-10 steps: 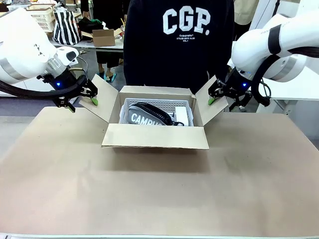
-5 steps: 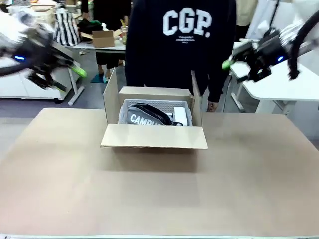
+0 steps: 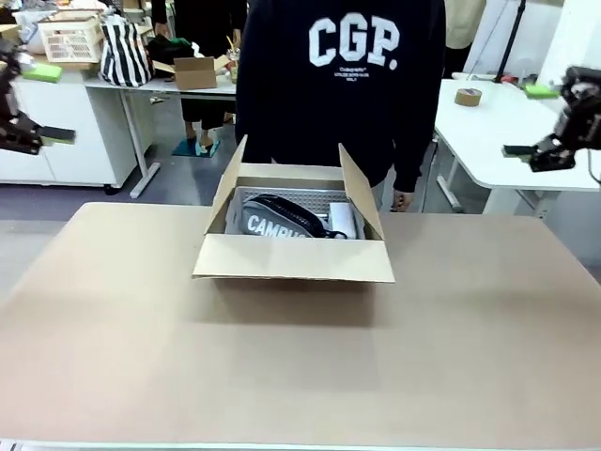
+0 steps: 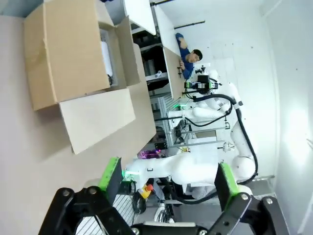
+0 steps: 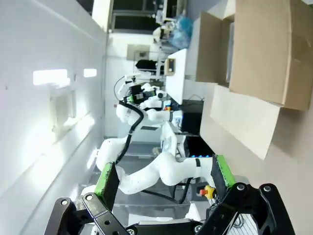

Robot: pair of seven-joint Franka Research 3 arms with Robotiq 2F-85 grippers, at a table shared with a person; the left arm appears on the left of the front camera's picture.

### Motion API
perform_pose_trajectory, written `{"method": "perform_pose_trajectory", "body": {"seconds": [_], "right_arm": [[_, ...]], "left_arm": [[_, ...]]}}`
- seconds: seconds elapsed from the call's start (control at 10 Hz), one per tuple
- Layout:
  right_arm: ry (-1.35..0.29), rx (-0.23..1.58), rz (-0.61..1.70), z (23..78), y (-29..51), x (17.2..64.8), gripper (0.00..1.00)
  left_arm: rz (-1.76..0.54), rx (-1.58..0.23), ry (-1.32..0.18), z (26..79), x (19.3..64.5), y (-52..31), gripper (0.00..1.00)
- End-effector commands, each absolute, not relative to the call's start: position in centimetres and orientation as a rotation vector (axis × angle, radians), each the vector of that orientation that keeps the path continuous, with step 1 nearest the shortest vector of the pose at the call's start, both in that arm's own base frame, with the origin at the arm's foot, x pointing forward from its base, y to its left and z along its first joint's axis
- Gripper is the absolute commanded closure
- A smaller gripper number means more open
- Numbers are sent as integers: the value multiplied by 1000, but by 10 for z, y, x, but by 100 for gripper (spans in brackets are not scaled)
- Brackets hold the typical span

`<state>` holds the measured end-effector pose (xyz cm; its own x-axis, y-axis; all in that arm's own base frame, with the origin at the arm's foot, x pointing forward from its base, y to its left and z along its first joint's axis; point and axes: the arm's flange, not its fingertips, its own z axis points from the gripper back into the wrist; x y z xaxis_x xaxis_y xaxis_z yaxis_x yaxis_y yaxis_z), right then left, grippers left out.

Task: Pack the gift set into the box.
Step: Lift both hands away from the flaps of the Package Box, then press and hold the closed box until the human finishes sealing it.

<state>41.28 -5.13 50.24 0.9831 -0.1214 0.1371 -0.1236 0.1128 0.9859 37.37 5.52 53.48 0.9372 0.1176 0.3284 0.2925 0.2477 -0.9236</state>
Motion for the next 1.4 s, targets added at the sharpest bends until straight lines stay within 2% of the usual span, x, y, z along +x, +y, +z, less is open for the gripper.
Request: {"method": "perform_pose_trajectory", "body": {"seconds": [0.0,1.3], "right_arm": [[-278,1354,39,526,-41,414,0],[-278,1354,39,526,-41,414,0]], "left_arm": [[-156,-1258,-406,554,370,42,0],[-156,-1258,-406,554,370,42,0]]}}
